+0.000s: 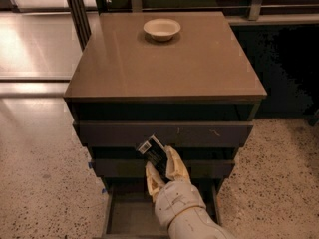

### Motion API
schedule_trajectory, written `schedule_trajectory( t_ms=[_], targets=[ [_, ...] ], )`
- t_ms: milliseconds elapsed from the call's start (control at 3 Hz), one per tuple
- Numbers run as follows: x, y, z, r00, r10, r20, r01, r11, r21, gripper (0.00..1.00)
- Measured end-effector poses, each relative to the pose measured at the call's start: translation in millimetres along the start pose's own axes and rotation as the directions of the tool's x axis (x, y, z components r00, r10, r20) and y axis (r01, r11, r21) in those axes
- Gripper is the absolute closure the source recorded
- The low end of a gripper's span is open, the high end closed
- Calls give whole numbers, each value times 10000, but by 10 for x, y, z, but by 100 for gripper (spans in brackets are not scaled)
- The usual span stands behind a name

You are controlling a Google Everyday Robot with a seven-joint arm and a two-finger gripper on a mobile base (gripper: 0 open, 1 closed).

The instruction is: Pick rxbar chocolate from bottom drawer and place on counter

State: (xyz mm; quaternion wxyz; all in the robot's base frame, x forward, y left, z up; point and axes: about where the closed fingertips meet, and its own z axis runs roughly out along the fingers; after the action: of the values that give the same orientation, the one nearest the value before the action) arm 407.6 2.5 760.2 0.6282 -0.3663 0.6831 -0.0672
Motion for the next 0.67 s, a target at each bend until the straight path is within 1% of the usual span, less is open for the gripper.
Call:
schedule_trajectory(
  t_ms=[333, 667],
  targets=[
    [-176, -210, 229, 9986, 376, 374, -349, 9969, -704, 100],
    [-268, -483, 495, 9918, 1187, 476, -1119, 9857, -1258, 100]
  ],
)
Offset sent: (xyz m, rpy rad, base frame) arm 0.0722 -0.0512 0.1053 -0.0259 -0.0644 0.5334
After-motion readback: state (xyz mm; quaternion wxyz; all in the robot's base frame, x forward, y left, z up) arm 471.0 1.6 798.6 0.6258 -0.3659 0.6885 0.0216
